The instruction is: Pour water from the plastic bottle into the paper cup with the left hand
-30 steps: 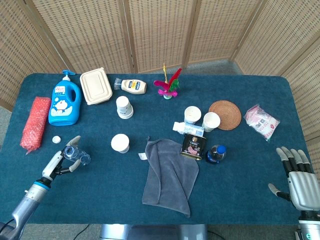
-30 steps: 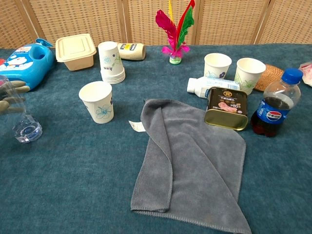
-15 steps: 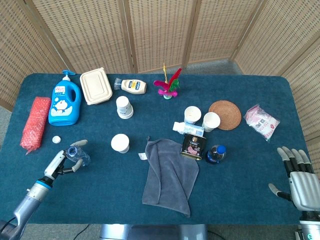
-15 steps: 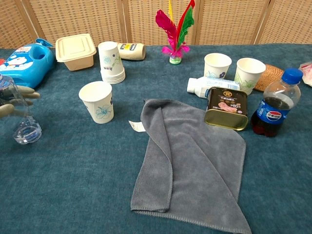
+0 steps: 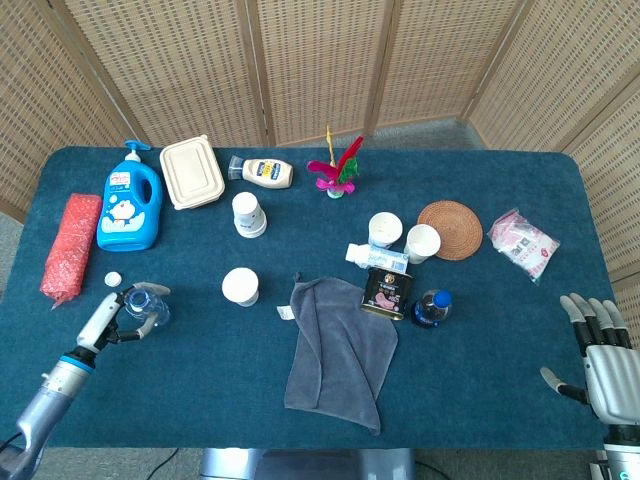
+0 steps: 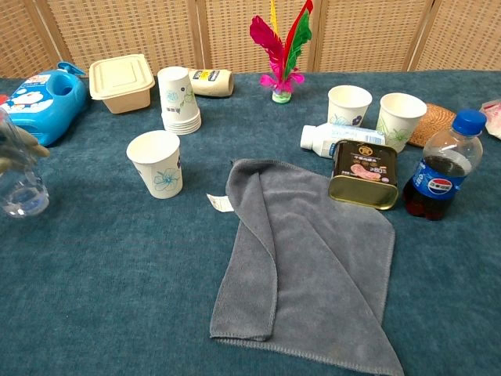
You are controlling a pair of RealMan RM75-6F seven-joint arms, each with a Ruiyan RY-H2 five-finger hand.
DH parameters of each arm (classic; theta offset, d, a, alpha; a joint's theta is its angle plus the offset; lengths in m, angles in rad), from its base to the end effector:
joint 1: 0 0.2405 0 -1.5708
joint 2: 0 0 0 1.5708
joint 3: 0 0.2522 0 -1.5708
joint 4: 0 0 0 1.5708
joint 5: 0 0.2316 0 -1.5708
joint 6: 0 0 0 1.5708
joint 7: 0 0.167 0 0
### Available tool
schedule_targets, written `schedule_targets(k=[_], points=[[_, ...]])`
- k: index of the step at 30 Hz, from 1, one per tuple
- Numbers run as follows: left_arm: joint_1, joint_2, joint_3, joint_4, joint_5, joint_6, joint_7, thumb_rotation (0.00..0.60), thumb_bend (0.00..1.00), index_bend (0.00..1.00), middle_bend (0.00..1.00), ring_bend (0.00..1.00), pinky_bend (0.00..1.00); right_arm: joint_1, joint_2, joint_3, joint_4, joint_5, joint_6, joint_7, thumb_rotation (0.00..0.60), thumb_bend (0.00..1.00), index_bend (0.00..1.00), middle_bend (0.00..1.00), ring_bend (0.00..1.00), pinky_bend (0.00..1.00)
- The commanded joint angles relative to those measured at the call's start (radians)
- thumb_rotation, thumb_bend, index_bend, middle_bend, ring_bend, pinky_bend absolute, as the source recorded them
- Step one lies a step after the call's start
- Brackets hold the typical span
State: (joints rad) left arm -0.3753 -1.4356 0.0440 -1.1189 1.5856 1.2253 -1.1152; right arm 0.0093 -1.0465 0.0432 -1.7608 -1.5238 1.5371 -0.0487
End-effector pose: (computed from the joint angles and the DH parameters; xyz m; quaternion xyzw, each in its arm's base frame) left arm -0.3267 0.2851 0.0267 -0.4815 -0.6583 -0.5211 0.2516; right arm -0.2982 -0.1795 0.1517 0.5746 -0.3992 0.3931 0.5966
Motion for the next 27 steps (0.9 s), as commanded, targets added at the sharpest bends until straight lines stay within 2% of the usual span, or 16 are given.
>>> schedule_targets(k=[1,7,12,27], points=[[-0.02,0.069,-0.018,-0.066,-0.018,-0.021,0.064,0.6,0.62,0.33,0.33,0.33,0.4,0.0,-0.001,-0.001,0.003,0.001,-0.003,0.002,0.6,0.2,0.0,0.0,0.0,0.0],[-0.077,0.195,-0.034,-0.19,-0.032,-0.106,0.221,0.6,0.62,0.33,0.33,0.33,0.4,0.001,-0.004,-0.003,0.007,-0.001,-0.007,0.004,0.6,0.19,0.0,0.0,0.0,0.0],[-0.13,0.266,-0.043,-0.258,-0.045,-0.191,0.322,0.6,0.62,0.33,0.33,0.33,0.4,0.0,-0.006,-0.004,0.007,-0.003,-0.007,0.006,0.6,0.2,0.0,0.0,0.0,0.0],[-0.281,0.346,-0.079,-0.332,-0.106,-0.426,0.514,0.6,0.62,0.33,0.33,0.33,0.4,-0.018,-0.009,-0.007,0.025,-0.006,0.018,0.033,0.6,0.19,0.0,0.0,0.0,0.0]])
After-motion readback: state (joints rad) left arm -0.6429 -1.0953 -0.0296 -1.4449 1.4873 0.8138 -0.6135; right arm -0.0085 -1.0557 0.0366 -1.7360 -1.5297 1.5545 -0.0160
